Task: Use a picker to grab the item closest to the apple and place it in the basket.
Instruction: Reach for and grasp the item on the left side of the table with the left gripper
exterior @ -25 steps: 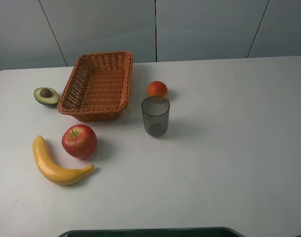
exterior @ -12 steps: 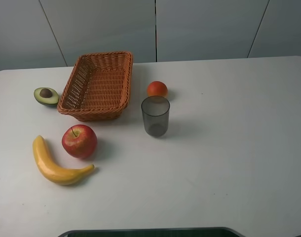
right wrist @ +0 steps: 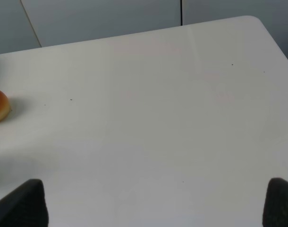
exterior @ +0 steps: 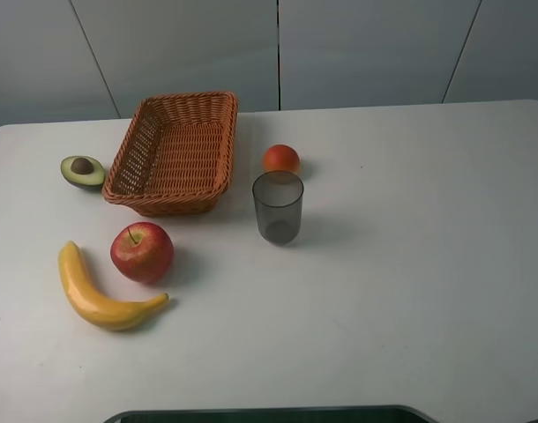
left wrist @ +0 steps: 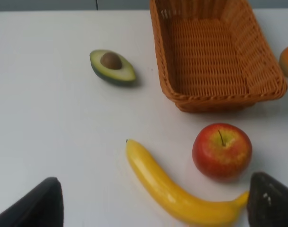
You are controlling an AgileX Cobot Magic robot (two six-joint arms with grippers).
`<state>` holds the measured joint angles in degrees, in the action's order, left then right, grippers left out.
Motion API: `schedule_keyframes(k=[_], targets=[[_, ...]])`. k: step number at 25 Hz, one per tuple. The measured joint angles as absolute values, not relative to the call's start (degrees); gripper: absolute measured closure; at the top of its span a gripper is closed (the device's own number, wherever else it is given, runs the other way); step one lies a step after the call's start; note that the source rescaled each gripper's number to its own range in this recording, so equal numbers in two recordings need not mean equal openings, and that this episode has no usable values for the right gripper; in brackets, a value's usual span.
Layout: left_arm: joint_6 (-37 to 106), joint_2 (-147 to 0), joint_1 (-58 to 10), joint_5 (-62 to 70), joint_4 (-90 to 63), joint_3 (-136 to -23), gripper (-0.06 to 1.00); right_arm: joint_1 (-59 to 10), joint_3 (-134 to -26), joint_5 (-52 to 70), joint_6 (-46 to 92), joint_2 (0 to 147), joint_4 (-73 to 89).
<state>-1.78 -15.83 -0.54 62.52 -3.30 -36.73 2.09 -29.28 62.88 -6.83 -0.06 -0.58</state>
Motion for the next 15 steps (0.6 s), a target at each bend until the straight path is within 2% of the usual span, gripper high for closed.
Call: schedule_keyframes(k=[15], targets=[[-3.08, -52.93, -0.54, 57.65, -3.19, -36.73, -0.06, 2.09, -29.28, 62.88, -6.83, -0.06, -0.58]])
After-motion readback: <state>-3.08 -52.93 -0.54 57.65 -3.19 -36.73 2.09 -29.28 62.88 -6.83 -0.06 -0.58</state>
